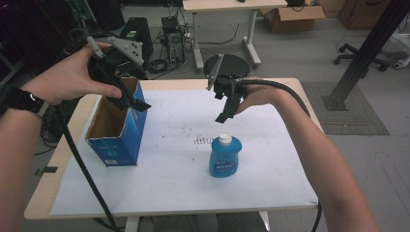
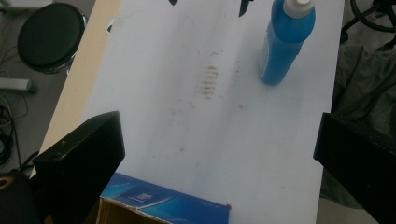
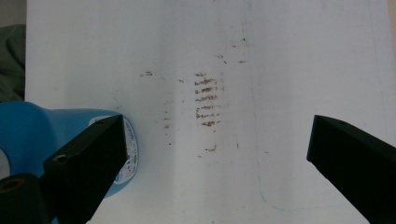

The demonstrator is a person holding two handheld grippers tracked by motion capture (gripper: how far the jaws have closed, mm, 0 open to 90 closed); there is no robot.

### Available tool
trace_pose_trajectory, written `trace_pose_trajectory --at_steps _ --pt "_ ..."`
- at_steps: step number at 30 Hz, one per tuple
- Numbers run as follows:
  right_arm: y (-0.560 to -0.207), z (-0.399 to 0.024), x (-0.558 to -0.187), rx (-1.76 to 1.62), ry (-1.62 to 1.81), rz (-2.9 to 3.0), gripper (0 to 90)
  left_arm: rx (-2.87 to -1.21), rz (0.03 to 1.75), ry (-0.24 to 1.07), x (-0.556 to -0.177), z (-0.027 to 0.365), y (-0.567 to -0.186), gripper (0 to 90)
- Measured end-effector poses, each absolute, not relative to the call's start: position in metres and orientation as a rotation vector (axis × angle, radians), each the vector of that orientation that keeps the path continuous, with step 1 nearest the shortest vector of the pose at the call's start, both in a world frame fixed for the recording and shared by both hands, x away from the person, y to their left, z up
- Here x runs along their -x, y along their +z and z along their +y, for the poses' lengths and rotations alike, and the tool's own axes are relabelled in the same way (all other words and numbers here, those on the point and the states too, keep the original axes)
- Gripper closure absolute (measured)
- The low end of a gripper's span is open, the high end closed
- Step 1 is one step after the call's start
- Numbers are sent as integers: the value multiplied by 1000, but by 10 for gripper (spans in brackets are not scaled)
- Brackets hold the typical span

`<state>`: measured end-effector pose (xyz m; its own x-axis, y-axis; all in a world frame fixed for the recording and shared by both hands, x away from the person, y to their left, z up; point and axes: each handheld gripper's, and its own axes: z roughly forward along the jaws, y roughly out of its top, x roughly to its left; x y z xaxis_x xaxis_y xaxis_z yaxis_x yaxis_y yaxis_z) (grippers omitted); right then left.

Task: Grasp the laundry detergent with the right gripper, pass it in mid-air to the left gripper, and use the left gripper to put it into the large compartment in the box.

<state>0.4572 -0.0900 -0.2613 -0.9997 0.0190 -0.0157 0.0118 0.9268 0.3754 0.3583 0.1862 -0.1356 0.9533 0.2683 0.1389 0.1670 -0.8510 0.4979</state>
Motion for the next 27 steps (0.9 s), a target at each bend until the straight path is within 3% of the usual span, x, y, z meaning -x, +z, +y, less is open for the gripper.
trace_pose_trajectory --at_steps 13,27 --pt "-254 -97 -458 -19 648 3056 51 -2631 325 274 -359 183 -135 26" --pt "-226 -137 -442 -31 877 2957 33 -2644 320 272 -358 175 -139 26"
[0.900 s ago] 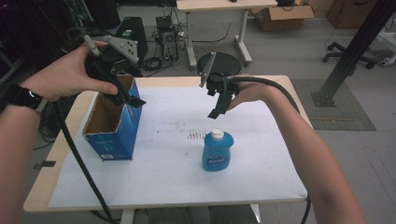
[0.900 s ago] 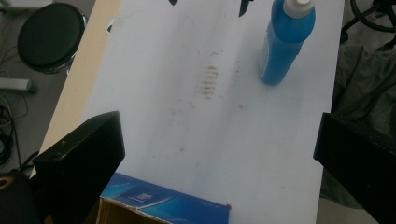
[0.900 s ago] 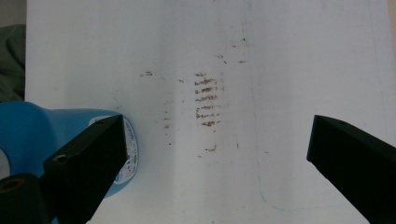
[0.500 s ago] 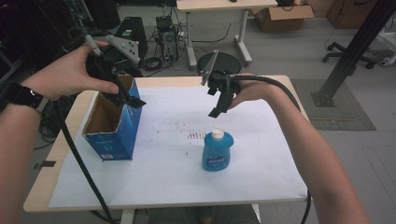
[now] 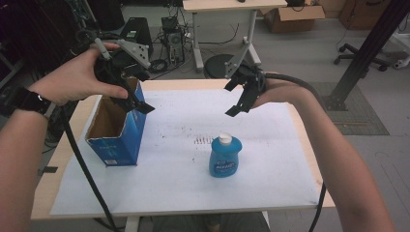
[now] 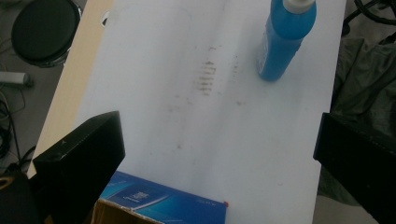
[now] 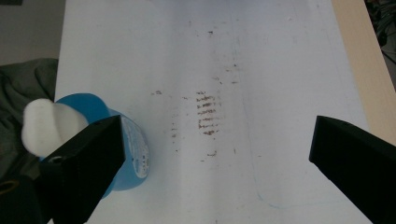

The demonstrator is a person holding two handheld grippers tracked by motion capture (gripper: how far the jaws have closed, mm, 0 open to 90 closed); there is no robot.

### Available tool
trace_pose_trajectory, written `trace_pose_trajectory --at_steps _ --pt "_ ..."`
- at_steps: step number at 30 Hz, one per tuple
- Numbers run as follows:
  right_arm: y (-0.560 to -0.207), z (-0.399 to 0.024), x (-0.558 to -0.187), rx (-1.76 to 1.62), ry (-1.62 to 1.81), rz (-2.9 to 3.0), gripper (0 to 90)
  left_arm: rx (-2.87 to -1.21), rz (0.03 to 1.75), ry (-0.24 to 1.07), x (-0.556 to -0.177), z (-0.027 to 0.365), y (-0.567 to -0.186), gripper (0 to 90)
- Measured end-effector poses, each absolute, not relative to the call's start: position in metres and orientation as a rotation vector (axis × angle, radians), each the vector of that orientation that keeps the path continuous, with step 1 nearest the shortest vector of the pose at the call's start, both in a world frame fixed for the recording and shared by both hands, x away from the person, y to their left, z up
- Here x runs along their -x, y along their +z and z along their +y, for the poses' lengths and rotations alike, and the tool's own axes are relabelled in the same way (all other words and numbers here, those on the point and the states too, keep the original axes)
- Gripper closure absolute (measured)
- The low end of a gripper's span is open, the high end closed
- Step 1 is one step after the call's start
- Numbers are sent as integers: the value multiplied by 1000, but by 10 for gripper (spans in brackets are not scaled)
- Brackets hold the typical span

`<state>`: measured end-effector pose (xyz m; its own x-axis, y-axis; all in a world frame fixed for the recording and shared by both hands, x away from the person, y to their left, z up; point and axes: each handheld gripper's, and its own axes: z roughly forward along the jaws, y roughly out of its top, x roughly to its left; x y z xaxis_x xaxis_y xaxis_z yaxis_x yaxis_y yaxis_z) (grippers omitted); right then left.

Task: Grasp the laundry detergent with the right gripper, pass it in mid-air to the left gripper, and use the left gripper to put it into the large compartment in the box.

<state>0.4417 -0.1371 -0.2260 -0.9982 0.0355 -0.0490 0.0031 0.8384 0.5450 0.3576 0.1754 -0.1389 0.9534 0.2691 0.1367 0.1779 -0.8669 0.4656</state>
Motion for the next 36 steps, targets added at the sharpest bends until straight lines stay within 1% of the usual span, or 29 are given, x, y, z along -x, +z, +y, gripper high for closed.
trace_pose_trajectory --at_steps 11,18,24,36 --pt "-226 -179 -417 -71 1055 2893 24 -2643 342 284 -350 178 -141 26" --pt "-232 -196 -401 -63 1153 2860 21 -2644 345 278 -348 179 -144 26" --pt "-250 -212 -386 -65 1237 2839 15 -2649 345 269 -348 178 -148 26" --pt "-284 -224 -375 -90 1353 2820 14 -2643 347 263 -347 180 -152 26"
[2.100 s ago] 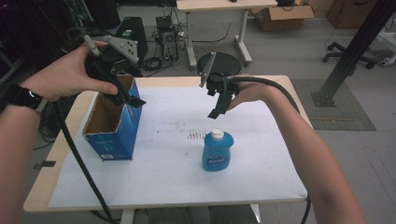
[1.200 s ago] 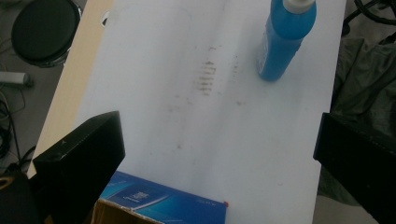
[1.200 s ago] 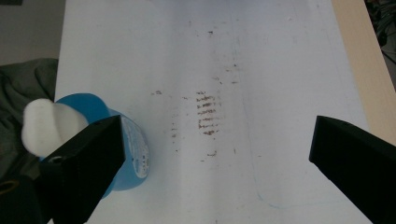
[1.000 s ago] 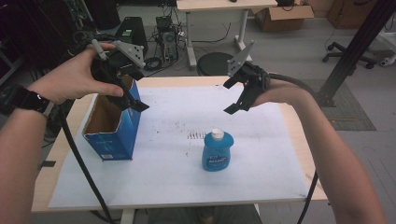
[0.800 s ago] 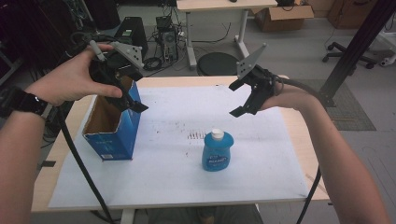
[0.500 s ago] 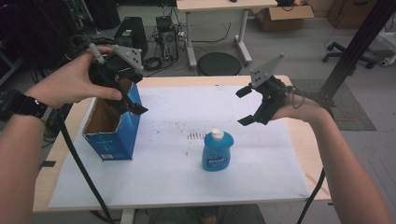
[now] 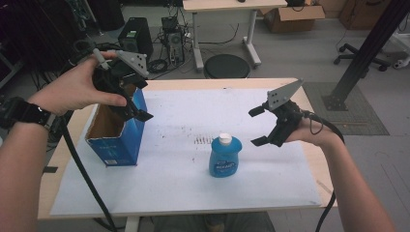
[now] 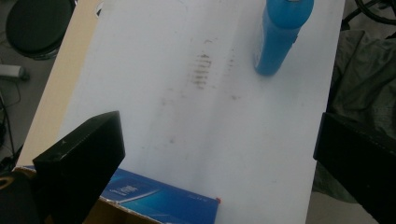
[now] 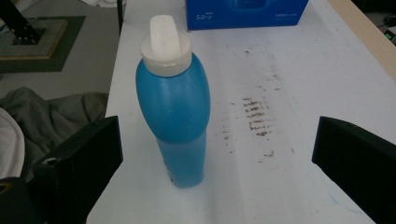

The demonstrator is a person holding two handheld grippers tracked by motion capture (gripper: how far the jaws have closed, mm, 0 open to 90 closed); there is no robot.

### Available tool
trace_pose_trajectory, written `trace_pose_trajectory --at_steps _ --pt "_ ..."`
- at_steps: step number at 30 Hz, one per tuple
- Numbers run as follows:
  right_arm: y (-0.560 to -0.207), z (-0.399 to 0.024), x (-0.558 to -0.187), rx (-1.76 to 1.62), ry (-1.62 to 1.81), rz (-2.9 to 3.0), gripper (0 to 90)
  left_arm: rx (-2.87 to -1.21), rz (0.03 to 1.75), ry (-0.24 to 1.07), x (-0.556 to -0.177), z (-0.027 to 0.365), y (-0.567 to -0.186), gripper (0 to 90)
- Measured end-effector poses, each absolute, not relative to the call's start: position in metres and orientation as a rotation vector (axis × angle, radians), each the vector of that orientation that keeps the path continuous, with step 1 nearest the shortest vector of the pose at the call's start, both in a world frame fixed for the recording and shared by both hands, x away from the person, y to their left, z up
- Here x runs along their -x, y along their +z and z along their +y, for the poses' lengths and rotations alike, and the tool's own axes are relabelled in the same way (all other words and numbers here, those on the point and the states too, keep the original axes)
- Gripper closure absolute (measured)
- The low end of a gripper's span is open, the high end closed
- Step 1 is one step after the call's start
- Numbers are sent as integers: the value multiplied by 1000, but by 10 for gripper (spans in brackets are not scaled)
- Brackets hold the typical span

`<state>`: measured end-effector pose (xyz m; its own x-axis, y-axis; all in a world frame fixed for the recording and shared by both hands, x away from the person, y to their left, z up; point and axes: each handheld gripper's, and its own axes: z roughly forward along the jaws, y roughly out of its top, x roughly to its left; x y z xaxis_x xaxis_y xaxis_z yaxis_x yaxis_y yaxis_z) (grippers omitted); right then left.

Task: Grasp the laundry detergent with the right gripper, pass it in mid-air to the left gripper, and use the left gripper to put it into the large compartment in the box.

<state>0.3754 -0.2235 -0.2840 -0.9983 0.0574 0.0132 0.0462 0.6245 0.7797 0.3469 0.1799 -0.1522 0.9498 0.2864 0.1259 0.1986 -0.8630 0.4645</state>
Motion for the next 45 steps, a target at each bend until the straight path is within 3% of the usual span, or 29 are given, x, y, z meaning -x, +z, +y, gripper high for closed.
trace_pose_trajectory --at_steps 25,45 --pt "-356 -207 -364 -132 1549 2822 22 -2649 336 240 -346 179 -158 26" --pt "-380 -184 -364 -127 1602 2838 28 -2641 334 232 -346 179 -160 26"
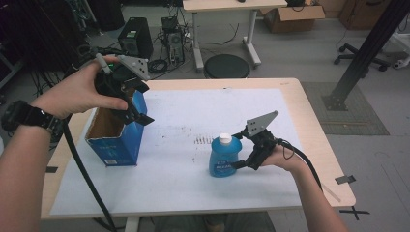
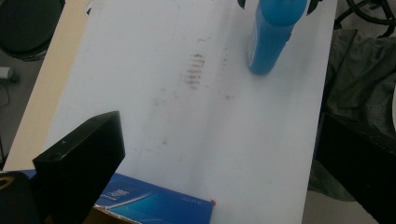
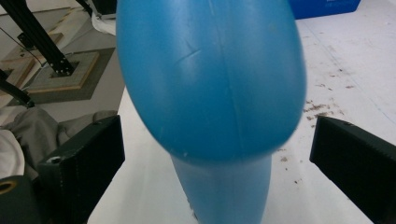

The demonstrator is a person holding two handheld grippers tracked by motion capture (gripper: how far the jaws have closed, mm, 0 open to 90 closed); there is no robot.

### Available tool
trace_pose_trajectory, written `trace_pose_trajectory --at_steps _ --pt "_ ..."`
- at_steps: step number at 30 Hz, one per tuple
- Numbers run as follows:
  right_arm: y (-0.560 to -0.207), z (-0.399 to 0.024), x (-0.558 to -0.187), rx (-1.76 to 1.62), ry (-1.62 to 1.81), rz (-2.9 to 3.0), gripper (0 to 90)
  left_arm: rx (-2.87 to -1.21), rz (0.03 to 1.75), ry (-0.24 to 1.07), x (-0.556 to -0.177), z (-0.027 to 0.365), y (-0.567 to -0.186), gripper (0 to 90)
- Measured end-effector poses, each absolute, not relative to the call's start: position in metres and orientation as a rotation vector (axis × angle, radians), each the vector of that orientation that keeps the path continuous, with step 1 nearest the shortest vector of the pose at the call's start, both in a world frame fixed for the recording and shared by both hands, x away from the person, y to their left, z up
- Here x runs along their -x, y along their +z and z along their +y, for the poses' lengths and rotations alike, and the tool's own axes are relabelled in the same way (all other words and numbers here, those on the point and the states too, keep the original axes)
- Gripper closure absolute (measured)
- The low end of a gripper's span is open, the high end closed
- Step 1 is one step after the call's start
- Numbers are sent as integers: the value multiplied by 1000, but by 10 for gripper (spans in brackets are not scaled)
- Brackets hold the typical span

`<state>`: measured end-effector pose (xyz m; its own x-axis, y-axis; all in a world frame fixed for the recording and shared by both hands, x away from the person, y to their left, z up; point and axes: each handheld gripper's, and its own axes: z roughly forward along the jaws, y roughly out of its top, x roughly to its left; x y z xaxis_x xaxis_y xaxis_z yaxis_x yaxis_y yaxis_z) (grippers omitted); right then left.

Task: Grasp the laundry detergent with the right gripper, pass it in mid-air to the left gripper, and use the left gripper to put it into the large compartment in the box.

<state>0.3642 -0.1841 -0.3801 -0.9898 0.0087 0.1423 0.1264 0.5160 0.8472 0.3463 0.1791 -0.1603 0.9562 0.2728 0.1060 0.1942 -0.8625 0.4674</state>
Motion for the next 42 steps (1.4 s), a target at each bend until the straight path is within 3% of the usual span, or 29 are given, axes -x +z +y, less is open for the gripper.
trace_pose_trajectory --at_steps 12,28,42 --pt "-392 -173 -365 101 -1494 -2597 59 -2642 336 223 -348 179 -163 26" --pt "-392 -168 -363 40 -1542 -2592 209 -2646 336 215 -348 180 -164 26" --pt "-393 -169 -363 14 -1564 -2597 280 -2645 337 218 -347 181 -164 26"
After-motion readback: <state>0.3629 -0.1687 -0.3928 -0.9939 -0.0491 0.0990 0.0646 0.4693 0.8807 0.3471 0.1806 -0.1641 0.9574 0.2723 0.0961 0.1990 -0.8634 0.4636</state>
